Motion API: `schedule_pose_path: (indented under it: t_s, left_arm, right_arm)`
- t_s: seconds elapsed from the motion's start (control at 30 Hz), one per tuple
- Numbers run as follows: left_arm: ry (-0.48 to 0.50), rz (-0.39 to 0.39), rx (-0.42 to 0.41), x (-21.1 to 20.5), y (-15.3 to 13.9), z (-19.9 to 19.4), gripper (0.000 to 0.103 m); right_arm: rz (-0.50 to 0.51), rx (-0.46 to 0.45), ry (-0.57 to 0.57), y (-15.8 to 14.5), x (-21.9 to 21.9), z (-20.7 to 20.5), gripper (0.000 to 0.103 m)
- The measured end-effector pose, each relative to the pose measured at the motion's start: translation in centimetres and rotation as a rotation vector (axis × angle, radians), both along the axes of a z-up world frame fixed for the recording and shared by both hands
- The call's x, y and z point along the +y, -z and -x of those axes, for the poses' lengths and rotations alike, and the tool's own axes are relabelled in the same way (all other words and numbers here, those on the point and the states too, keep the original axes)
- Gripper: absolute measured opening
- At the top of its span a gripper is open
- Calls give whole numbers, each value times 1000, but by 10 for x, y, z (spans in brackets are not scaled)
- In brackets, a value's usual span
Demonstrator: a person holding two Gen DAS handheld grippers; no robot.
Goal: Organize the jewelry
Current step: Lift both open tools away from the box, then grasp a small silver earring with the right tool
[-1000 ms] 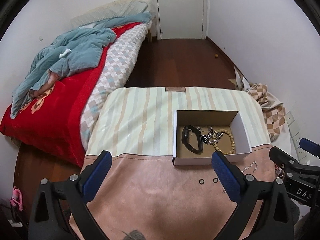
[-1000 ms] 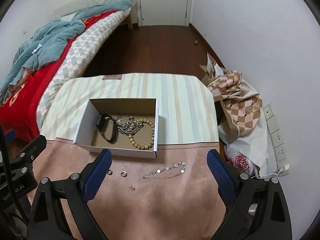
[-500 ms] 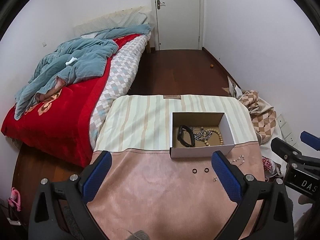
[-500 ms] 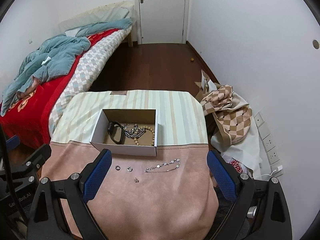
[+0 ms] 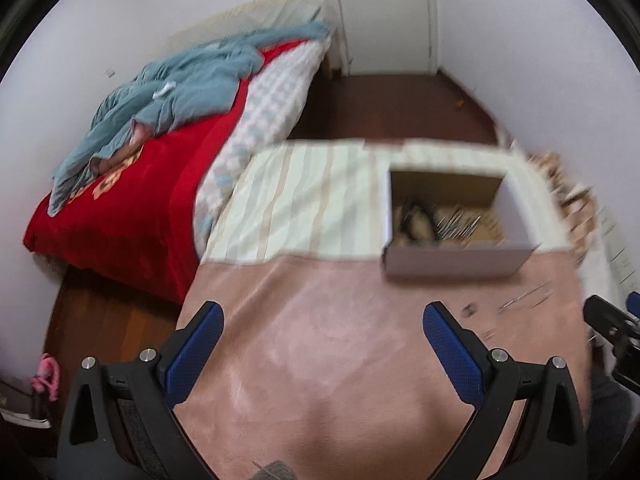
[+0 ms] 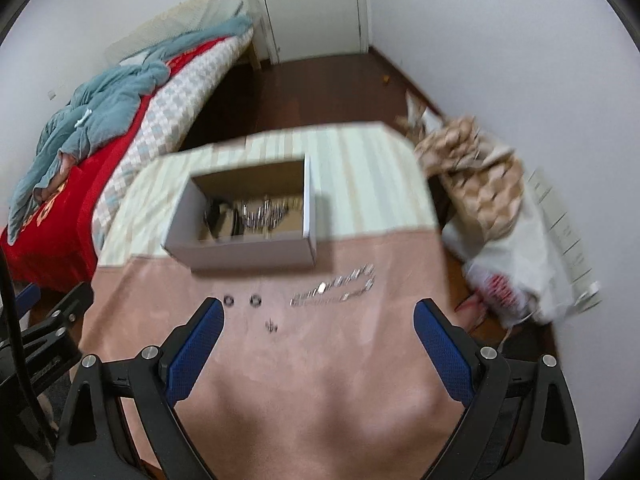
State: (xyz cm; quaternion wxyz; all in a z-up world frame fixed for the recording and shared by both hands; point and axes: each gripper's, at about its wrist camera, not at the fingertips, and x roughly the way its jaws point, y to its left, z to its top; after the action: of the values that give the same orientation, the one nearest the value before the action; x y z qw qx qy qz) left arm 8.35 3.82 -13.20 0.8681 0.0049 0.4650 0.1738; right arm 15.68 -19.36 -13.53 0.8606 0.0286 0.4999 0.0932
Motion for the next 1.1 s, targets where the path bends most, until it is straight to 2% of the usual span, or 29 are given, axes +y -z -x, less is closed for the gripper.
schedule_pose_path:
  t_s: [0.07, 0.1, 0.13, 0.2, 0.27, 0.47, 0.5, 0.57, 0.67, 0.87, 1.03, 1.1]
  left_arm:
    - [-12, -7, 48, 4, 23, -4, 102]
    - [-19, -7, 76, 8, 35, -6, 102]
    - [-24, -6, 99, 11, 45, -8, 102]
    - [-37, -9, 135, 19, 60, -11, 102]
    - [-48, -7, 157, 25, 71, -14, 102]
    - [-56, -1, 182, 36, 85, -20, 102]
    - [-54, 2, 183, 37, 85, -22, 102]
    - [-46, 4, 183, 35, 86, -24, 102]
    - [-19, 21, 183, 26, 88, -31, 102]
    - [69, 153, 181, -7, 95, -53, 102]
    - [147, 188, 190, -36, 105, -68, 101]
    - [174, 186, 183, -45, 106, -72, 95]
  right_arm:
    - [-14, 32, -19, 31, 8, -1, 96]
    - [-30, 53, -34, 47, 12, -3, 87]
    - [-43, 76, -48, 63, 17, -5, 72]
    - [-61, 121, -64, 91, 28, -10, 56]
    - [-75, 131, -72, 109, 36, -12, 50]
    - [-71, 98, -121, 130, 58, -13, 35]
    - [-65, 92, -132, 131, 61, -13, 30]
    - [-45, 79, -146, 130, 66, -12, 8]
    - [-22, 67, -147, 127, 67, -11, 9]
    - [-66, 75, -42, 116, 27, -15, 9]
    - [-70, 61, 25, 109, 1, -21, 9]
    - [-73, 62, 41, 108, -6, -23, 9]
